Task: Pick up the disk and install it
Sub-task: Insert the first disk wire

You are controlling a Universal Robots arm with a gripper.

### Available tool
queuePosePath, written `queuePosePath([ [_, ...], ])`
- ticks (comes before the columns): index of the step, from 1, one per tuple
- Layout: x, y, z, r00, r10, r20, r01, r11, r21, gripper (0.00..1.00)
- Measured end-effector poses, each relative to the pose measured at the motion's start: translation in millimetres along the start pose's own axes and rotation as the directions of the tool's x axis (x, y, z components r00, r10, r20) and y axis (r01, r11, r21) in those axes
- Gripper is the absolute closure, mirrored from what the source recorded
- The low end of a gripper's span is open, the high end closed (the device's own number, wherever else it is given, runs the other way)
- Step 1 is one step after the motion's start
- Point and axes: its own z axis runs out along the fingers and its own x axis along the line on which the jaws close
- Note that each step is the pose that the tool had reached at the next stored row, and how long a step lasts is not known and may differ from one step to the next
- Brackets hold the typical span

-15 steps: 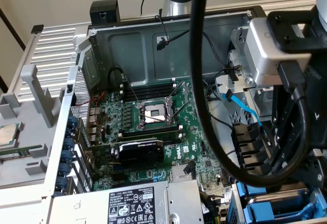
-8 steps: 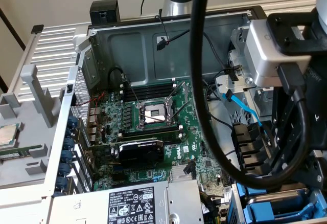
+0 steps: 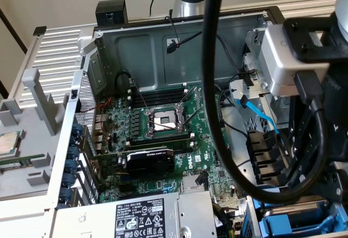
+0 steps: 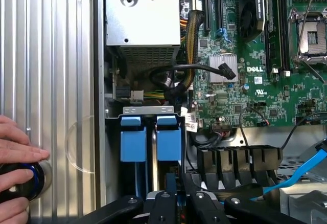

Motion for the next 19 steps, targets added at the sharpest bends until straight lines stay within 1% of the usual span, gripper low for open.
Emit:
queuePosePath([
  [15,-0.1,-0.2,3.1,1.0000,0.000,0.0021,0.000,1.0000,-0.0001,0.84],
  [19,0.0,-0.3,4.3,1.0000,0.000,0.0036,0.000,1.0000,0.0002,0.84],
])
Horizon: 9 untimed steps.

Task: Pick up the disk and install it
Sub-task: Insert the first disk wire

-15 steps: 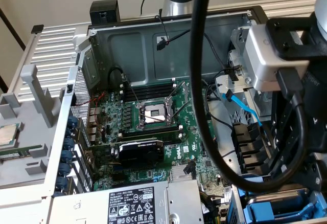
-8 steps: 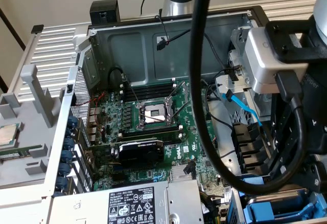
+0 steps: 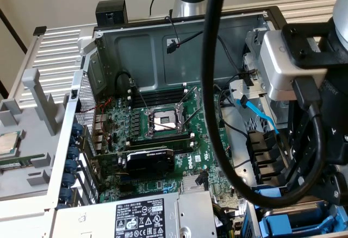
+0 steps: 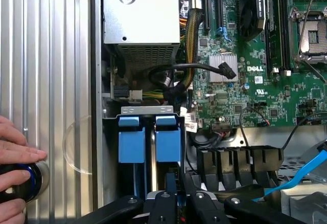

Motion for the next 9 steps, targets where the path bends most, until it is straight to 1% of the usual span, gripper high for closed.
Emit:
queuePosePath([
  [9,0.1,-0.1,1.2,1.0000,-0.001,0.0040,0.001,1.0000,0.0013,0.84],
])
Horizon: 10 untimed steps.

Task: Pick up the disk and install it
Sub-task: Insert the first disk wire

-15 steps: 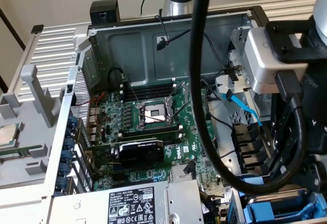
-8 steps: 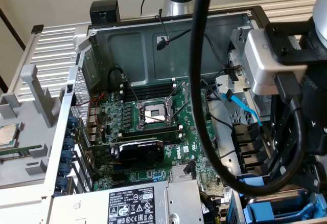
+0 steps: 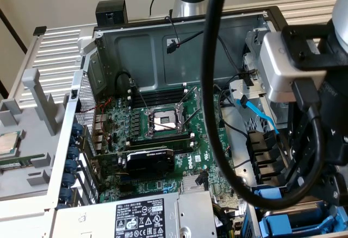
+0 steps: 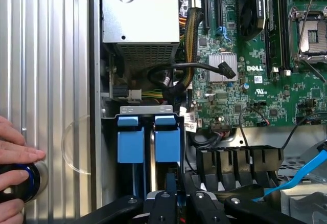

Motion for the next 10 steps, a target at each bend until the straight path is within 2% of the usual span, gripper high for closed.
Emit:
queuePosePath([
  [10,0.1,0.2,2.0,1.0000,0.000,0.0062,0.000,1.0000,0.0003,0.84],
])
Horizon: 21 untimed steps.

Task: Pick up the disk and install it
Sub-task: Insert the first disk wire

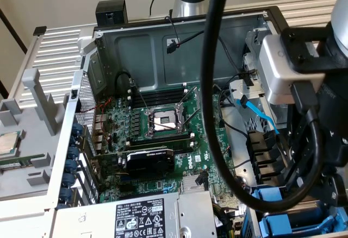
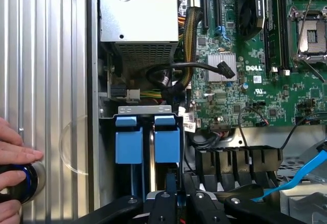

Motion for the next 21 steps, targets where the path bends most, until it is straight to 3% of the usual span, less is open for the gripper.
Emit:
queuePosePath([
  [7,0.0,0.3,0.3,1.0000,0.000,0.0030,0.000,1.0000,-0.0002,0.84],
  [21,-0.1,-1.4,1.1,1.0000,-0.001,0.0029,0.001,1.0000,-0.0002,0.84],
])
